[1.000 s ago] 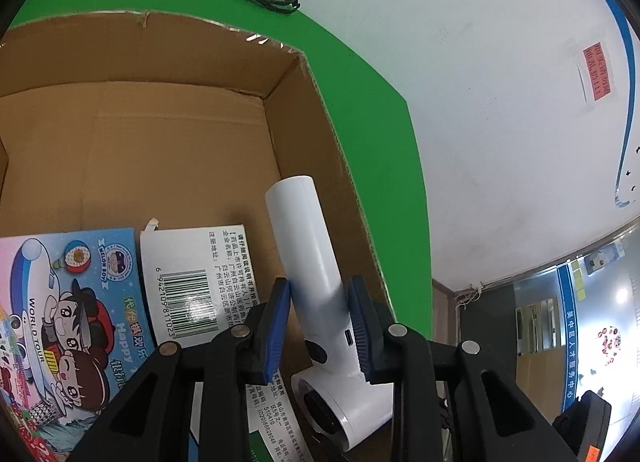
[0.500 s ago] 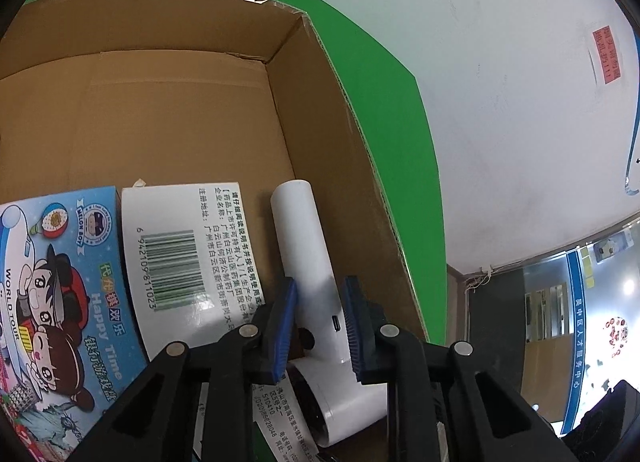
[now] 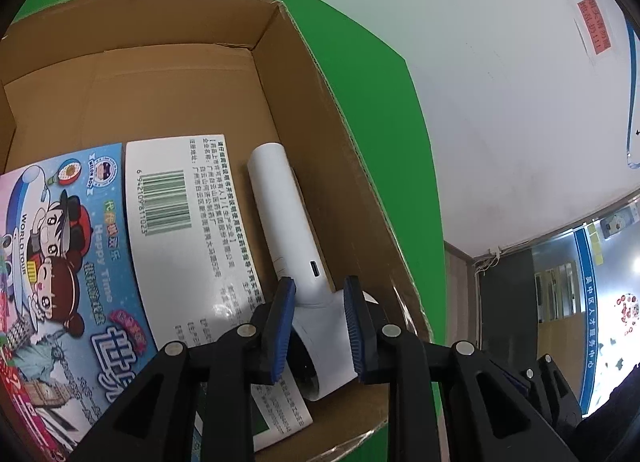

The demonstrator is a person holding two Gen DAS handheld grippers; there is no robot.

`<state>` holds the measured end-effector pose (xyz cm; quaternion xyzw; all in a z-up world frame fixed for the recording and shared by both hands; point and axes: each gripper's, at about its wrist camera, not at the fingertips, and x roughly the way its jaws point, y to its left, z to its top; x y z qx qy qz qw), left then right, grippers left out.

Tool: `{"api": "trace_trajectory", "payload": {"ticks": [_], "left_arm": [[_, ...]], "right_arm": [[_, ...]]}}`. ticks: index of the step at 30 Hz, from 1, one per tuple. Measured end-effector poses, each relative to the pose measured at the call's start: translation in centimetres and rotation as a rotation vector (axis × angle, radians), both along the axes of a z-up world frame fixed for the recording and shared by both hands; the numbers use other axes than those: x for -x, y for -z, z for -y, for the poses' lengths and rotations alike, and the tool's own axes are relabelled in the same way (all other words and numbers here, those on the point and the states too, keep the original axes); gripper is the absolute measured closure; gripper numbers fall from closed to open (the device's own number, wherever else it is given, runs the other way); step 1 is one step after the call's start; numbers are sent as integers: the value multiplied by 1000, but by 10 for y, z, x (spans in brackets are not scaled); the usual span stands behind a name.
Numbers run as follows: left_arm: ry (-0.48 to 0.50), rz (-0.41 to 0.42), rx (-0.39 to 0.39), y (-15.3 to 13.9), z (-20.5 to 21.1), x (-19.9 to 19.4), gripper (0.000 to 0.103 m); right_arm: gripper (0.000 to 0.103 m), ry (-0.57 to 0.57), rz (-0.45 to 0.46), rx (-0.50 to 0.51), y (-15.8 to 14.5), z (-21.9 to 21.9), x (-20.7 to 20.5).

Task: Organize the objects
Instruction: 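Lower the dryer beside the white box and open both tools, then withdraw both tools toward the phone cases on the table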

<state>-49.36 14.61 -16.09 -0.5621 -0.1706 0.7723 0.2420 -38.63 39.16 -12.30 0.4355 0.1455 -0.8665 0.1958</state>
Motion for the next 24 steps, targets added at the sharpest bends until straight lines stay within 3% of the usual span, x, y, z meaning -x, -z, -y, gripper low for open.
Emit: {"api": "trace_trajectory", "payload": {"ticks": [8,10,11,14,16,17,19,21,24], "left_arm": [[-13,-16,36,-11,2,-30,73],[-13,-50,52,-20,4,-39,65],[-23,-91,75,-31,5,-49,62],[-48,-318,144,-79,11,-92,38],[-88,-510,204,-111,17,-135,10],[-116,-604,244,-125,21,-159,3],[-168,-748,323,-143,30,-202,0],[-199,-778,373,-147,42,-228,0],[-255,-717,387,-138,73,-261,0]], "right_arm": [[13,62,48,71,-1,-45,-42],[6,76,39,78,-3,-46,-51],[1,77,29,87,-5,-45,-58],[1,75,-7,101,-13,-49,-87],[1,73,-20,119,-14,-47,-88],[1,68,-21,124,-12,-44,-87],[1,54,-8,145,-9,-40,-91],[1,25,-11,172,-8,-35,-101],[1,-20,-3,212,0,-23,-112]]}}
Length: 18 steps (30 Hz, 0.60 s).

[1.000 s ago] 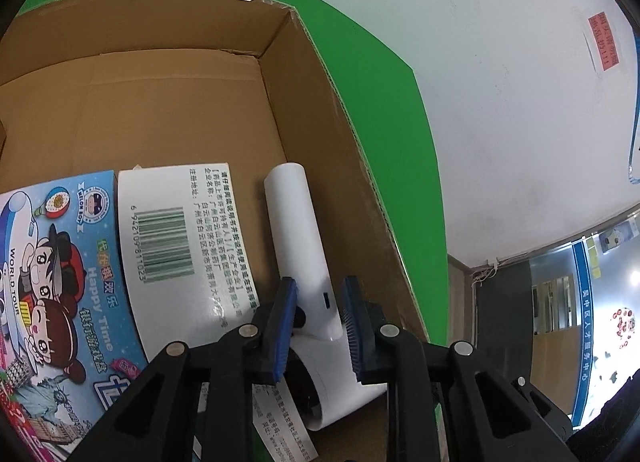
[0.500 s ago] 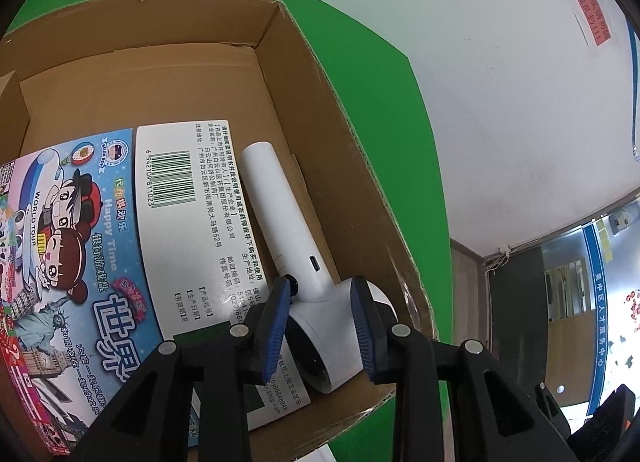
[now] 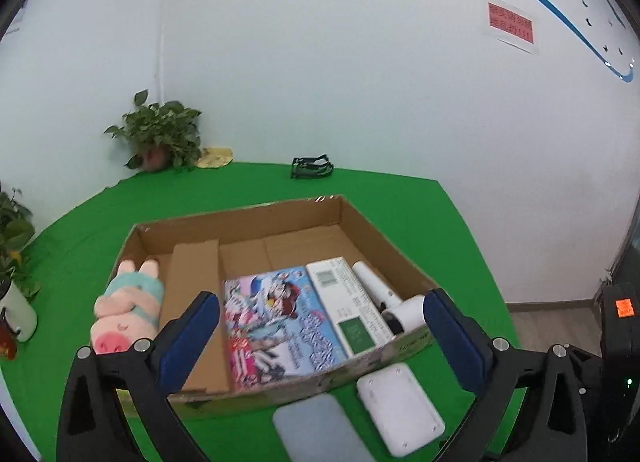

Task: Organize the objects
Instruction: 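Withdraw both tools toward the phone cases on the table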

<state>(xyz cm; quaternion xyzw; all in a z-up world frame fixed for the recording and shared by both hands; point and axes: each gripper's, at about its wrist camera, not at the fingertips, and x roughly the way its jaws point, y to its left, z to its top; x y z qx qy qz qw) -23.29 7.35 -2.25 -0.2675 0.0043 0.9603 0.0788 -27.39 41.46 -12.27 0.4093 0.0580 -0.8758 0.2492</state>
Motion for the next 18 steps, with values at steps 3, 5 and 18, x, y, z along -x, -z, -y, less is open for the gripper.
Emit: {"api": "trace_trajectory", "payload": {"ticks": [3,5,18], "left_arm": [[-49,119,-68,28,32,-12,0],[-54,195,-118,45,52,-24,0],[-26,518,-298,158,63,-10,1]], "right_arm": [[1,-86,63,26,16,19,-7],[1,-138,95,29,28,31,-18],[1,-202,96,-37,61,86,-54]]}}
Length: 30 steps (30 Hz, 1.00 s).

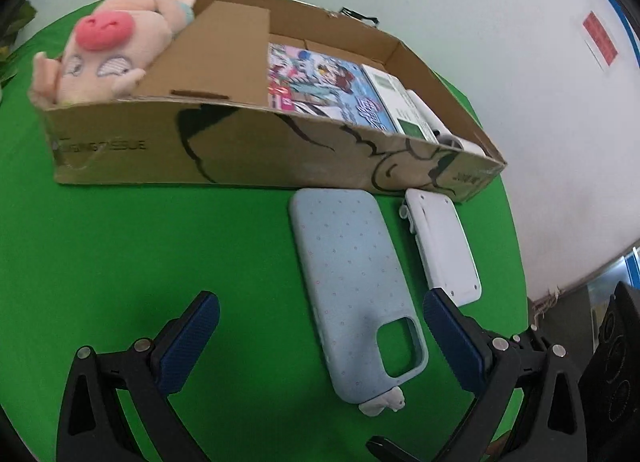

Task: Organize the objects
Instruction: 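Withdraw both tools toward the phone cases on the table, then grasp the light-blue dotted phone case with the left tool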

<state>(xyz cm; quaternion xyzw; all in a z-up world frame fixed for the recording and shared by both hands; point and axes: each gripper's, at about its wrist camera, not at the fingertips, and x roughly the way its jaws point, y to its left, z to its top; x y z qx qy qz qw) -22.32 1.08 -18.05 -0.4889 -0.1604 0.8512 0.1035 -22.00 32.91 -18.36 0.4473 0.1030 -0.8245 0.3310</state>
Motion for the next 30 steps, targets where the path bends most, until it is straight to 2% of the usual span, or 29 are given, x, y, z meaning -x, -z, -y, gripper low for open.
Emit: {"api": "trace_trajectory", "payload": {"ticks": [5,9,14,20,23,25,30], "left_arm": [[39,32,-91,7,0,5,5],[43,16,-144,6,8,4,7],[55,21,-158,4,11,9,19],[111,48,-220,6,10,11,35],[114,57,-255,9,9,13,44],[108,52,-245,9,8,12,47],[105,52,-233,9,6,9,55]], "right_arm": [[4,8,-25,-26,5,13,0],[5,10,-10,-25,11,14,0],[6,21,25,-37,16,15,9],[9,15,-37,-126,21,28,9],[20,27,-58,-143,20,29,11],[23,41,-57,-142,19,27,14],[24,46,-49,-142,18,22,17]]}}
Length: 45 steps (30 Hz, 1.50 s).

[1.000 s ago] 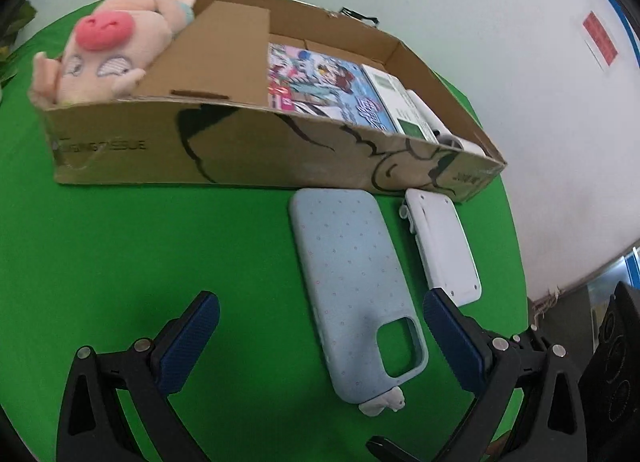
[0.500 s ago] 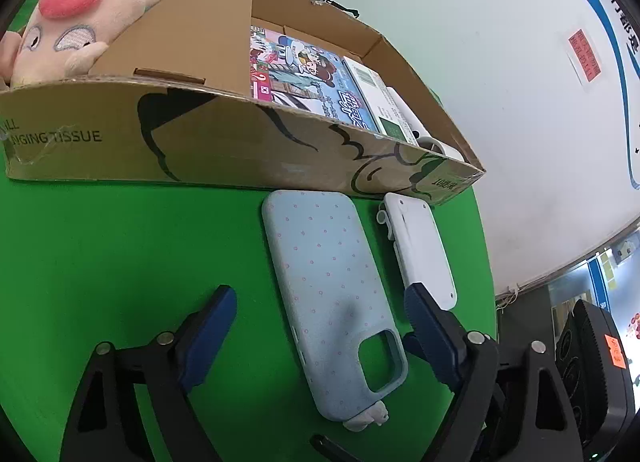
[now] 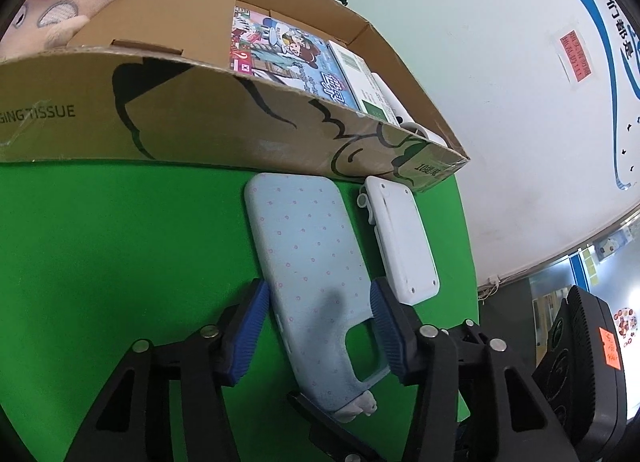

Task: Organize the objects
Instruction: 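Grasp the light-blue dotted phone case with the left tool, then lift and carry the blue phone case over the cardboard box with the left tool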

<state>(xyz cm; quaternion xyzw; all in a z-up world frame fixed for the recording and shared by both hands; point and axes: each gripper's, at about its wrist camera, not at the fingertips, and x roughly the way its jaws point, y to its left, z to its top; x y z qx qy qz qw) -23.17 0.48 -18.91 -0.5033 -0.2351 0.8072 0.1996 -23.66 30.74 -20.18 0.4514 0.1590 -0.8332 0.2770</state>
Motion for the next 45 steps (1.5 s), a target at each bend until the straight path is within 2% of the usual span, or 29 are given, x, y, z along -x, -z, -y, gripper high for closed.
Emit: {"api": "trace_trajectory", "payload": {"ticks": [8,9,10,13,17,21,27,31,35,36,38,41,45], "left_arm": [[0,-16,17,1,-4,-11,58],[7,-7,11,3,-3,-11,67],[5,-4,12,4,-3,-13,70],[3,-3,45,1,-4,-18,73],[-8,-17,46,-6,0,-25,75],[-26,-90,38,-32,7,-33,76],[-38,-258,42,-94,11,-37,76],[-40,-324,59,-124,9,-21,76],[-58,-329,72,-139,13,4,76],[-58,-331,70,-142,14,11,76],[-49,-326,72,-148,16,27,76],[-23,-299,77,-149,20,53,76],[-22,-213,48,-135,28,91,77]], "right_arm": [[24,9,66,75,-1,-3,-1],[24,10,88,99,-2,-6,1],[24,8,104,117,-5,-8,1],[25,3,128,134,-8,-11,3],[25,-3,128,149,-10,-13,4],[25,-25,53,179,-32,-16,1],[25,-49,-100,241,-82,-15,-3],[25,-59,-180,248,-109,-11,23],[25,-54,-191,237,-127,4,37],[25,-53,-187,243,-130,2,39],[25,-50,-181,244,-136,19,73],[25,-45,-145,249,-132,23,90],[25,-44,-50,249,-124,32,120]]}}
